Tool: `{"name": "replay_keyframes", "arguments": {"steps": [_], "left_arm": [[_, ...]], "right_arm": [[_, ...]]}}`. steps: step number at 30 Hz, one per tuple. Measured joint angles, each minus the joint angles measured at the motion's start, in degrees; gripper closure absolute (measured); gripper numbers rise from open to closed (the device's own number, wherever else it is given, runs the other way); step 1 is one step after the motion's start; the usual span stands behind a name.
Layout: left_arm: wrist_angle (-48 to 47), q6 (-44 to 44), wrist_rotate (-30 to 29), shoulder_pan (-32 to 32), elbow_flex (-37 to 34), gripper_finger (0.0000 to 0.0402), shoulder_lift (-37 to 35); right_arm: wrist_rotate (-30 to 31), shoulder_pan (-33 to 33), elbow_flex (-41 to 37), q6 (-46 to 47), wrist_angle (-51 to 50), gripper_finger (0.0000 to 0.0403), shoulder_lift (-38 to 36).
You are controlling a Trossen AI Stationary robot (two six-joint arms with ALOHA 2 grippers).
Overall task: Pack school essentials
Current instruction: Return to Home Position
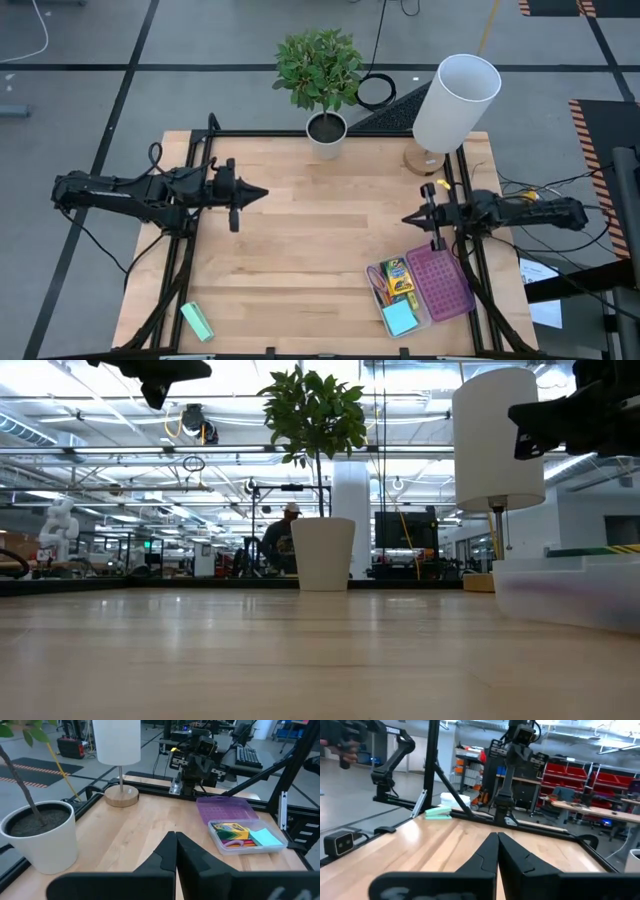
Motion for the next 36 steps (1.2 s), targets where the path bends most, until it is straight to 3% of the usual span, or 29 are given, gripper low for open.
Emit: {"name": "replay_keyframes", "arguments": {"steps": [5,10,18,22,27,36], "left_arm": [[0.1,0.1,-0.8,0.1,0.0,0.0401,0.0],[0.1,0.1,-0.8,0.2,0.0,0.04,0.0],[0.2,-0.2,-1.3,0.2,0.0,0.04,0.0],[0.3,-0.6,-1.8,0.2,0.0,0.04,0.0],[1.4,0.3,-2.4,0.2,0.0,0.04,0.0],[2.8,0.5,-2.4,0.2,0.0,0.04,0.0]], "right_arm": [[-6.3,-5.1,0.0,0.4,-0.8,0.0403,-0.2],[-6.8,-6.8,0.0,-1.7,-0.6,0.0403,-0.2],[6.4,-6.0,0.0,-3.8,-0.6,0.0403,0.4],[6.3,-6.0,0.0,-3.5,-0.6,0.0403,-0.2],[0.4,-5.9,0.0,-1.3,-3.2,0.0403,-2.7],[5.3,-6.0,0.0,-1.3,-9.6,0.0403,-7.4]]}}
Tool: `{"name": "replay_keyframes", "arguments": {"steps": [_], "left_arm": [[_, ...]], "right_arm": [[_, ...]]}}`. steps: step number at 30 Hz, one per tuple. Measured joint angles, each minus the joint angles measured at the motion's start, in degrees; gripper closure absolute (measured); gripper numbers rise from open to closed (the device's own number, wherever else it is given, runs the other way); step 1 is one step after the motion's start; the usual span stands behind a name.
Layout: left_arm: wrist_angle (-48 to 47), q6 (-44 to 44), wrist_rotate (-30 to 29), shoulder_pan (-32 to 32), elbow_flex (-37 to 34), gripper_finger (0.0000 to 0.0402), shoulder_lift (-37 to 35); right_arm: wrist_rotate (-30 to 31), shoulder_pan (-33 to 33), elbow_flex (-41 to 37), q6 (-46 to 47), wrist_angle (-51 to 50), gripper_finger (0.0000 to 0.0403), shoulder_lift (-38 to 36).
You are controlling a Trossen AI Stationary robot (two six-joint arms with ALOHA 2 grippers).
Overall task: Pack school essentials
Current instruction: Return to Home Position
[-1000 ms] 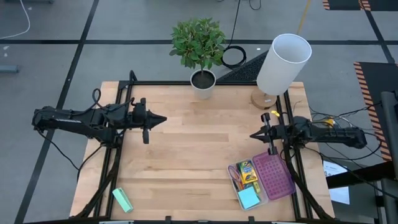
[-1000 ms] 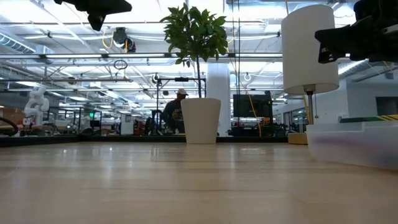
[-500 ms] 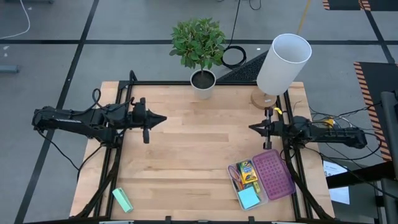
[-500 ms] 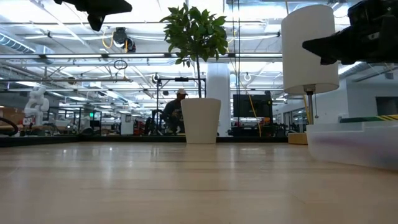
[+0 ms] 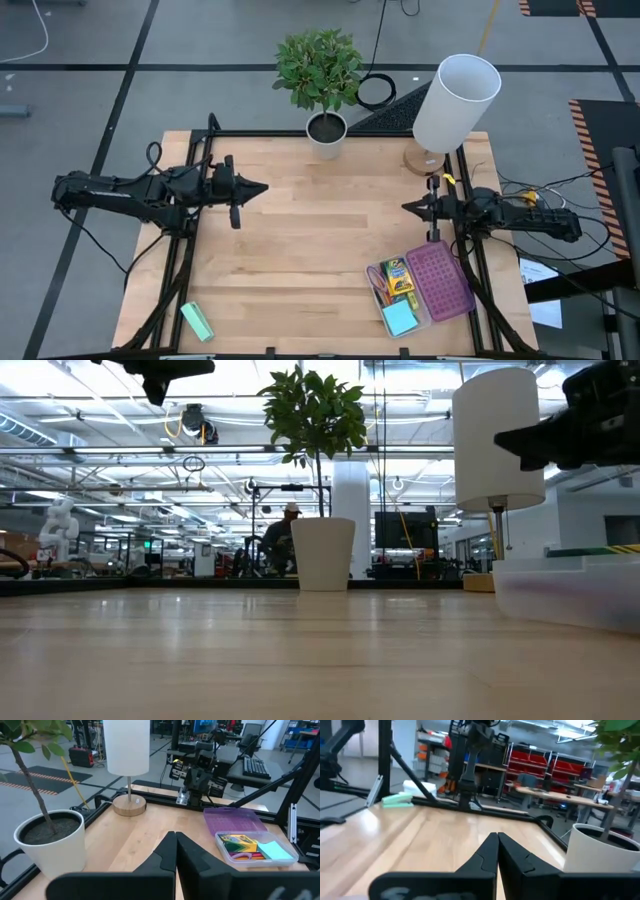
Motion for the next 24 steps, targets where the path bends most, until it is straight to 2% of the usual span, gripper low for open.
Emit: {"name": "replay_keyframes", "arguments": {"steps": [16,24], "left_arm": [[0.2,3.5,-0.3,0.0,-1.9,0.04,-0.4],[7.8,2.7,4.8,0.0,-7.8,0.0401,-0.9]], "right_arm": [[2.9,0.0,0.0,-1.4,-2.7,0.0403,1.6],[2.9,0.0,0.0,-1.3,-2.6,0.0403,1.6]]}}
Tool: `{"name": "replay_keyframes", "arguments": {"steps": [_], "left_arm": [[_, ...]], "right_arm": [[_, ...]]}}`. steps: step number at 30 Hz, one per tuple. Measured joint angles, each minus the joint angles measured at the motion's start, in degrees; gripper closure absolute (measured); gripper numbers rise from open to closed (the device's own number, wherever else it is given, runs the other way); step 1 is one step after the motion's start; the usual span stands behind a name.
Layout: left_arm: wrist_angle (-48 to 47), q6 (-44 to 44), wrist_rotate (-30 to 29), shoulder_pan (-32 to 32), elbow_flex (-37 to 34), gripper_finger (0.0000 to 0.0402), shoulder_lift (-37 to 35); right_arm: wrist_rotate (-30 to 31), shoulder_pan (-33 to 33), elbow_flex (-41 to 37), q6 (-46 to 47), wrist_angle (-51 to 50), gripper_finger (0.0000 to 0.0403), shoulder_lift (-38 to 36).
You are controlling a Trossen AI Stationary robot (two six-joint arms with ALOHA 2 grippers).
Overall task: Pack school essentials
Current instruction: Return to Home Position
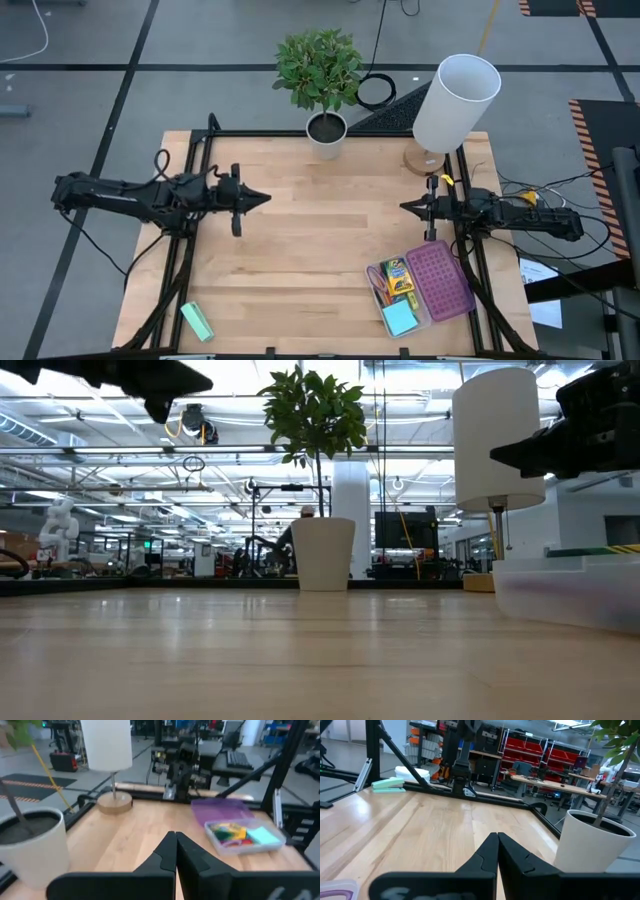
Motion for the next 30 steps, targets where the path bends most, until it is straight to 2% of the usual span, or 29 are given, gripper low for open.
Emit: {"name": "replay_keyframes", "arguments": {"steps": [7,17,22,30], "left_arm": [[0.4,-0.3,-0.3,-1.1,-5.3,0.0401,-4.1],[10.6,-0.4,0.9,-1.4,-17.4,0.0401,-15.8],[11.5,-0.3,1.2,-1.4,-21.8,0.0401,-22.6],[9.7,2.3,1.6,-1.4,-24.8,0.0401,-31.9]], "right_arm": [[0.0,0.0,0.0,0.0,0.0,0.0403,0.0],[0.0,0.0,0.0,0.0,0.1,0.0403,0.0],[0.0,0.0,0.0,0.0,0.1,0.0403,0.0],[0.0,0.0,0.0,0.0,0.1,0.0403,0.0]]}}
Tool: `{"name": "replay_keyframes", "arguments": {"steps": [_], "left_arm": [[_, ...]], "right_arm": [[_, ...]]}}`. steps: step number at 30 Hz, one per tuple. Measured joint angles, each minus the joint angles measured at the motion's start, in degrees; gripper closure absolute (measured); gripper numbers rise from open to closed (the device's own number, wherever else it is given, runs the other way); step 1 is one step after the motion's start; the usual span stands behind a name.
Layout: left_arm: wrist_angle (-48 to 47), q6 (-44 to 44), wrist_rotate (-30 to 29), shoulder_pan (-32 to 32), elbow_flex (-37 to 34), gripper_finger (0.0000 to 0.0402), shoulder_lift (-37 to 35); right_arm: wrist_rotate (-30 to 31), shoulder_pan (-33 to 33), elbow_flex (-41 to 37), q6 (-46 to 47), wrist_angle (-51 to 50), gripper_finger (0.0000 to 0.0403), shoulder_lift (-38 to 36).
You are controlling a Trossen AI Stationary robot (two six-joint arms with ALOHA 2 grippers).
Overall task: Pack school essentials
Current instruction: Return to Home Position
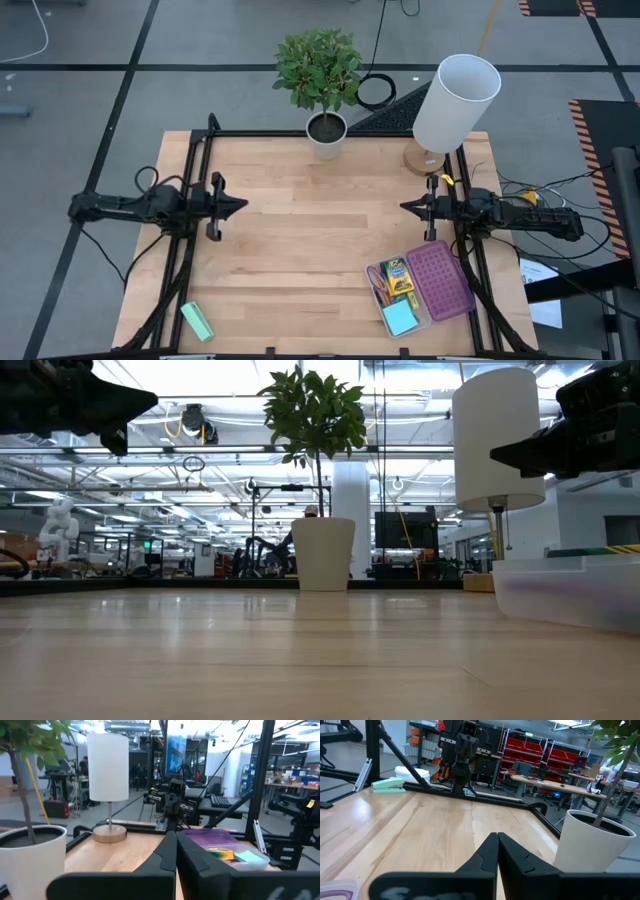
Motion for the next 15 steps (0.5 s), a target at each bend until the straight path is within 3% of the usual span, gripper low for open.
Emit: {"name": "replay_keyframes", "arguments": {"steps": [9,15], "left_arm": [[-4.4,1.4,0.0,0.0,-1.8,0.0401,-8.4],[-4.1,1.3,0.0,0.0,-4.0,0.0401,-8.7]], "right_arm": [[0.0,0.0,0.0,0.0,0.0,0.0403,0.0],[0.0,0.0,0.0,0.0,0.0,0.0403,0.0]]}}
